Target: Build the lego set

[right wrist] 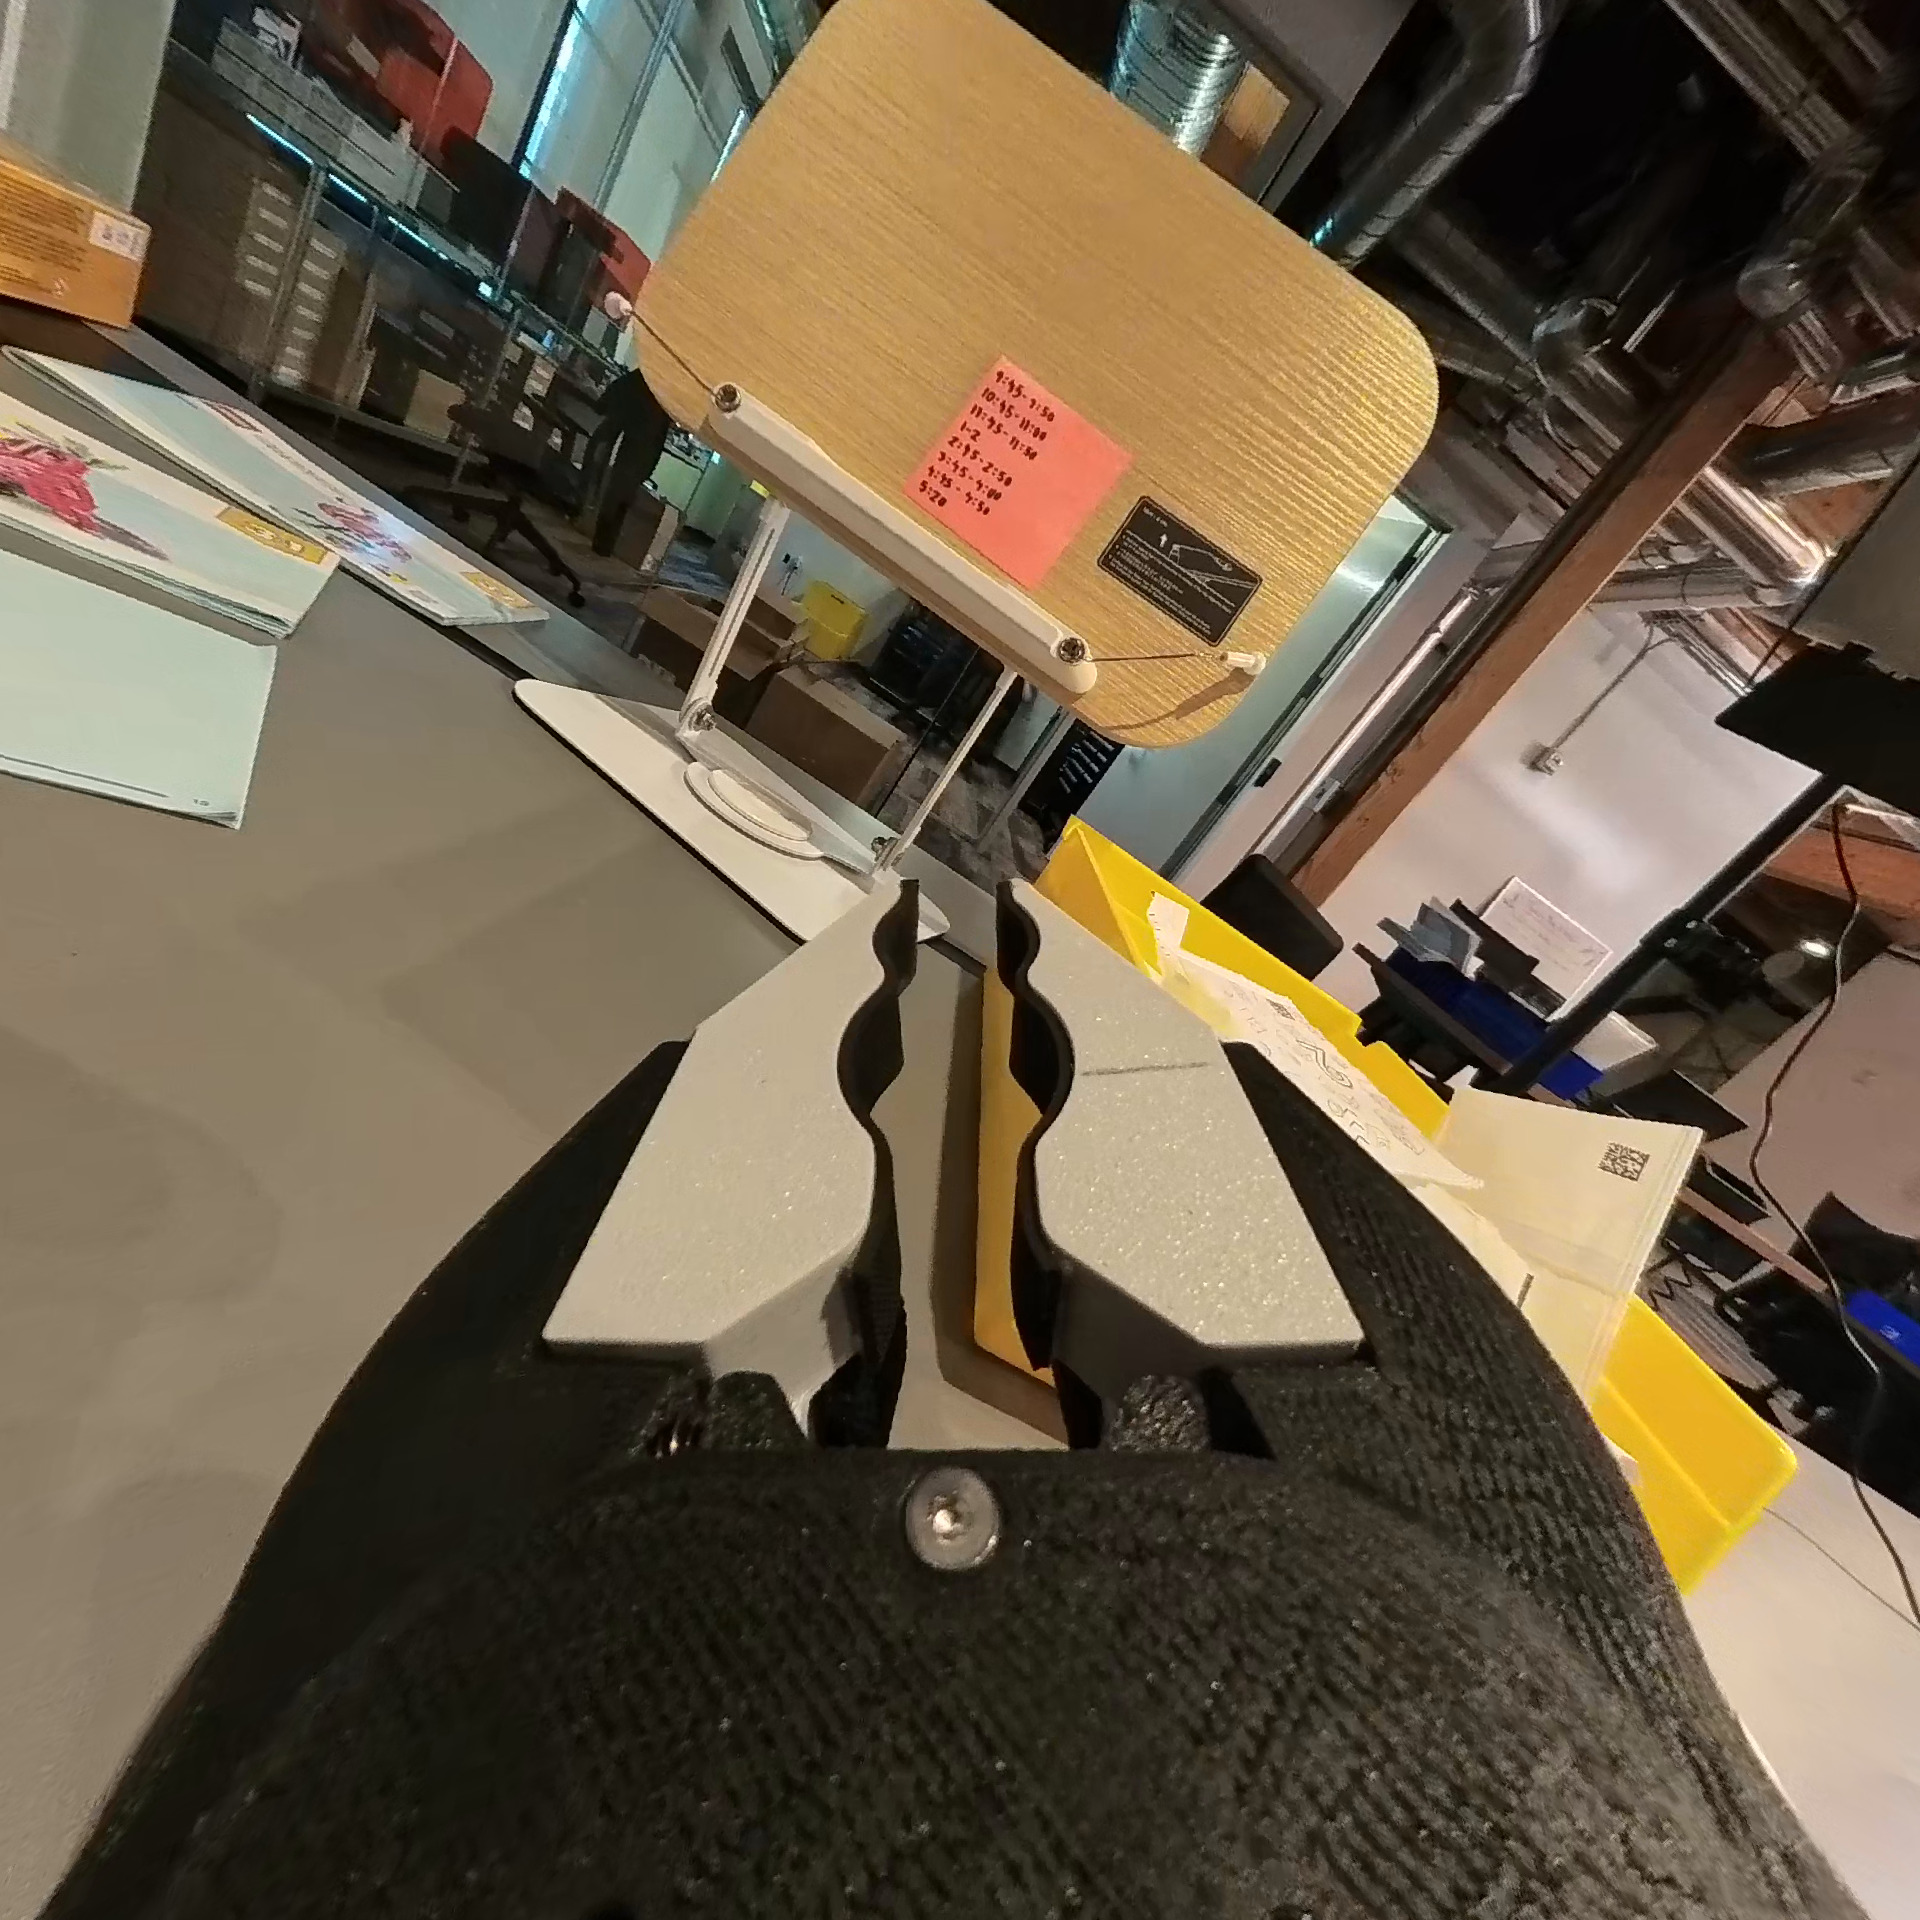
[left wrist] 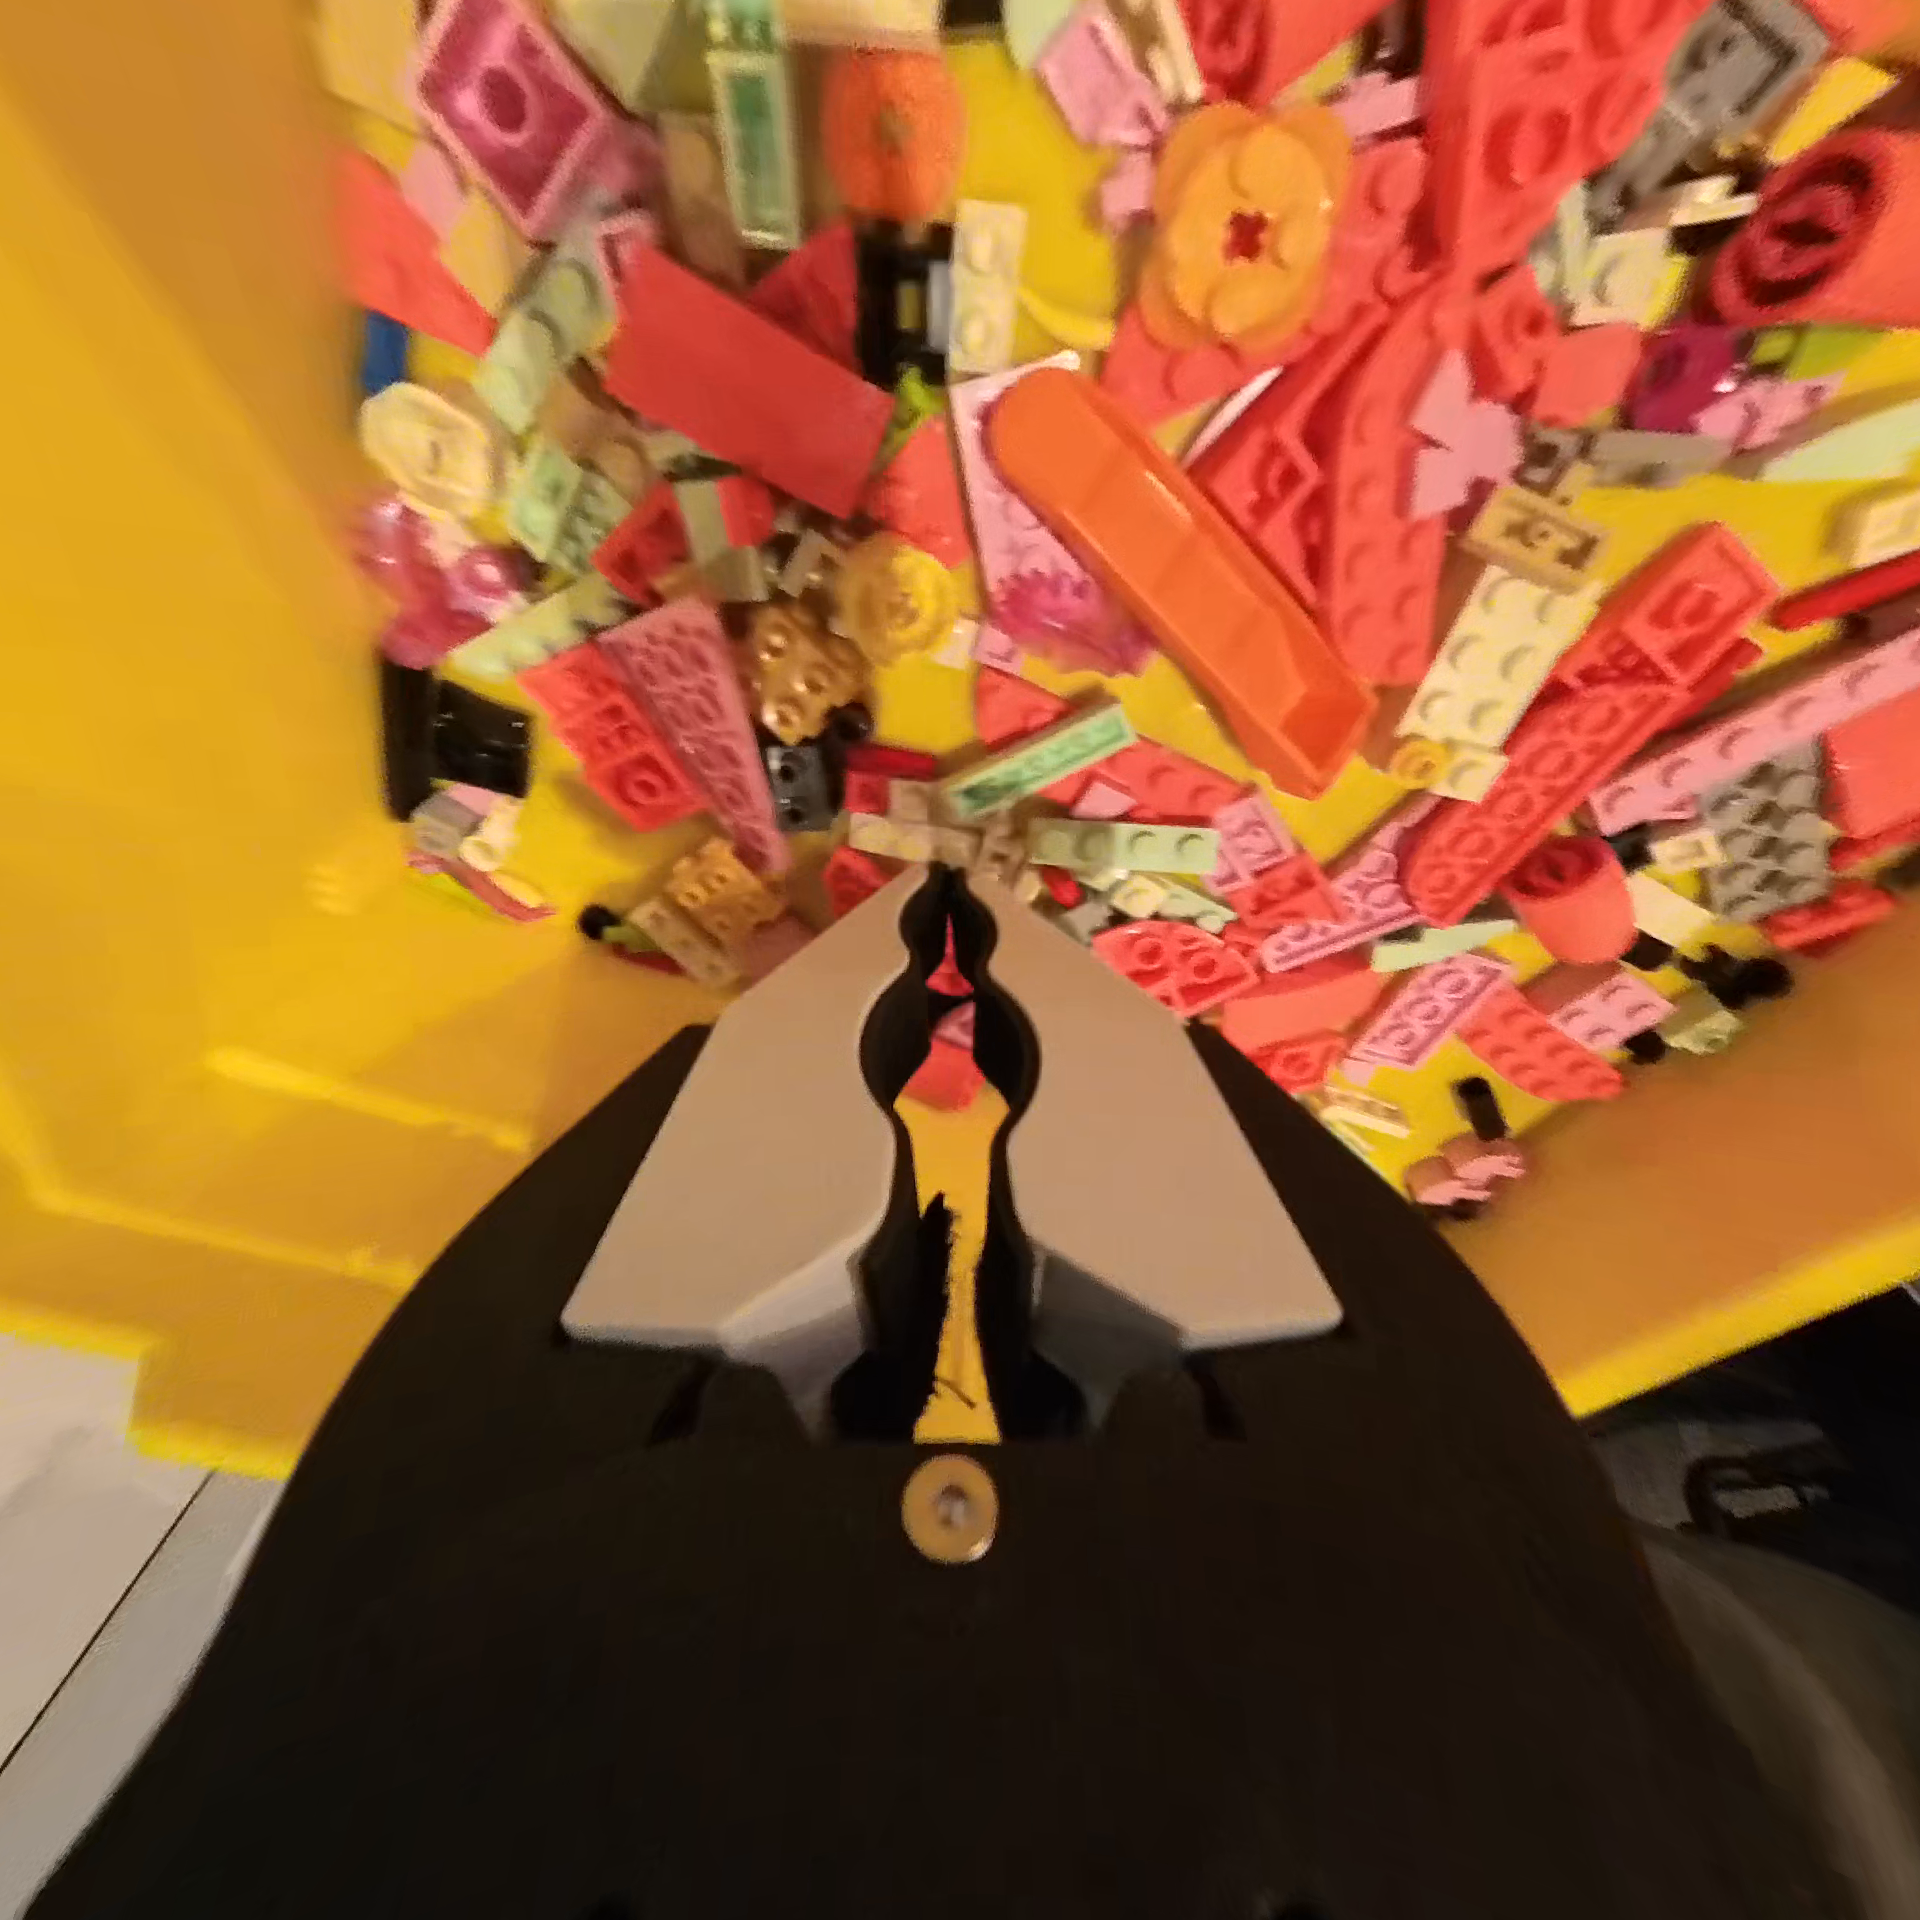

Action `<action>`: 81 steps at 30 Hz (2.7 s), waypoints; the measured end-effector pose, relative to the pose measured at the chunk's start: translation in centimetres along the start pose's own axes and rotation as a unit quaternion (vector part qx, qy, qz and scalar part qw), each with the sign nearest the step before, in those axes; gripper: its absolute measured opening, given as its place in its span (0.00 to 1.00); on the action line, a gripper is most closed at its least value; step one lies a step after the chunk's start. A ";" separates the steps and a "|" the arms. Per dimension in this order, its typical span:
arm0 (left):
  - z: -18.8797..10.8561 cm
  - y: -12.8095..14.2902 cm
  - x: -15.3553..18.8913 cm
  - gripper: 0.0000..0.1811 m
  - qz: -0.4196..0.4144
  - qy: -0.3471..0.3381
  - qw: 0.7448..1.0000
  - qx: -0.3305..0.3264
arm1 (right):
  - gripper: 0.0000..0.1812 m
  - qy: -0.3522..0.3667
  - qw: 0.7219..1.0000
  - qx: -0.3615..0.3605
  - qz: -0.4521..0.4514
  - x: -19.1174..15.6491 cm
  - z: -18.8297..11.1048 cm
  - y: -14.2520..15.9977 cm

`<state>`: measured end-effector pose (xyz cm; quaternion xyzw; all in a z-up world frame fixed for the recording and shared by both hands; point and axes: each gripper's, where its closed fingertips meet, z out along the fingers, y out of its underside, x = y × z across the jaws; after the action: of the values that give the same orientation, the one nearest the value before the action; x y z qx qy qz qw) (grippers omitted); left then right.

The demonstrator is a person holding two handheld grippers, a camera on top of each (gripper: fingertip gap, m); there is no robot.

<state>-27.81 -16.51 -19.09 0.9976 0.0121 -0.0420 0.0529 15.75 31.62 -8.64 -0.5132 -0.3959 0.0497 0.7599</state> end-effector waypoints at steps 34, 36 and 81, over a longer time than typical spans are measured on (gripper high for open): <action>-1.0 -7.4 -6.5 0.00 -0.062 -0.020 0.989 0.131 | 0.07 -0.016 1.000 0.003 0.014 -0.4 0.1 0.0; -0.8 -6.9 -5.7 0.00 -0.062 -0.001 0.991 0.118 | 0.07 -0.016 1.000 0.003 0.013 -0.4 0.1 0.0; -2.5 -11.2 -1.8 0.19 -0.035 0.057 0.979 0.190 | 0.07 -0.033 0.999 0.000 0.025 -0.9 0.3 0.1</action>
<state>-29.75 -5.19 -17.64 0.9892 0.0421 0.0111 -0.1402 15.01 31.44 -9.21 -0.5215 -0.4075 0.0856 0.7448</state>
